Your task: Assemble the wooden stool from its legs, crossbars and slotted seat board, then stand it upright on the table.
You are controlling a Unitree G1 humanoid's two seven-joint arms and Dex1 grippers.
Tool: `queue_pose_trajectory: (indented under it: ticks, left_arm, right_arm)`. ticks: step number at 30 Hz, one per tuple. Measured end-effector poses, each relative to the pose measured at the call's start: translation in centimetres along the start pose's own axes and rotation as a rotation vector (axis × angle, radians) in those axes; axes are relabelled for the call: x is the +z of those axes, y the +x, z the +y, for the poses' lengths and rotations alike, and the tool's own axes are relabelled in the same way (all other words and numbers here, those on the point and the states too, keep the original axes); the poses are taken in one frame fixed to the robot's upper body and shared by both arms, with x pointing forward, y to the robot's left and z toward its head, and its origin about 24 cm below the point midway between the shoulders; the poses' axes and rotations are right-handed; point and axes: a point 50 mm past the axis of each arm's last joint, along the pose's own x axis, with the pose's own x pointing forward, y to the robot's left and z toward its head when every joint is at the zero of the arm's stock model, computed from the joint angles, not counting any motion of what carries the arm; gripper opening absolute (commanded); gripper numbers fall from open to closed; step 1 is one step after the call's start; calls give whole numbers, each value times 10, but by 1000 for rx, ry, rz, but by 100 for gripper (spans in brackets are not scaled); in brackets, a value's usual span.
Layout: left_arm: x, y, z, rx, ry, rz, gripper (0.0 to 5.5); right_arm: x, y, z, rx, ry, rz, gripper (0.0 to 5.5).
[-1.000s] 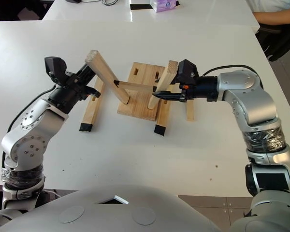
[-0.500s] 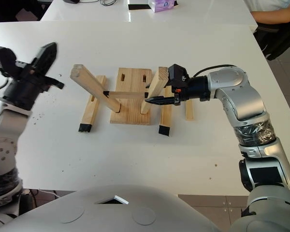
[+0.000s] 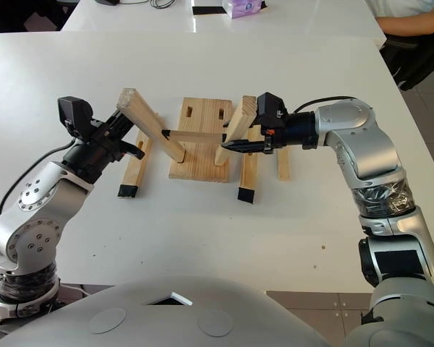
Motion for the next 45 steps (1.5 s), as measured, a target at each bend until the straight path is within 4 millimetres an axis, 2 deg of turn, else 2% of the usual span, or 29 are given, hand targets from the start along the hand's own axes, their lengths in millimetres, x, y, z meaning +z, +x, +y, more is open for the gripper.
queue_pose_trajectory:
  ticks: [10,11,13,14,16,22,26,31,33,35,38,39,40,41,43,45]
  left_arm:
    - [-2,-8,2,-34,15,-2,0]
    - [-1,-10,4,-46,12,-3,0]
    - [6,-13,16,-101,-63,-47,34]
    - [12,-13,20,-138,-97,-90,46]
    - [19,-15,24,-175,-131,-150,76]
    - [18,-21,36,-169,-202,-185,165]
    - [20,-24,44,-135,-191,-189,209]
    - [44,-35,67,-23,-69,-234,209]
    - [64,-36,72,0,-26,-290,209]
    - [87,-33,69,-20,-2,-369,178]
    - [116,-21,47,-93,31,-475,133]
    - [122,-15,34,-147,50,-492,120]
    - [124,-12,26,-185,57,-497,103]
    - [126,-6,12,-240,66,-498,84]
    - [127,0,-1,-264,54,-506,52]
    - [127,3,-4,-260,35,-510,17]
  right_arm:
    - [-2,1,-5,29,-16,-19,204]
    - [-3,2,-5,28,-20,-25,240]
    - [-8,5,-8,-24,-25,-40,269]
    - [-19,9,-8,-63,16,-36,280]
    - [-27,12,-5,-72,51,-46,309]
    - [-21,9,-3,-88,56,-90,396]
    - [-17,0,-4,-140,99,-113,399]
    - [-19,-32,10,-233,127,-81,399]
    - [-13,-47,12,-283,104,-73,399]
    - [4,-60,11,-349,76,-131,380]
    - [45,-65,-2,-481,18,-314,341]
    - [64,-60,-5,-505,-6,-402,328]
    - [73,-56,-5,-502,-19,-445,311]
    - [88,-44,-1,-497,-37,-506,293]
    - [96,-26,5,-482,-17,-546,262]
    - [100,-19,10,-487,4,-569,228]
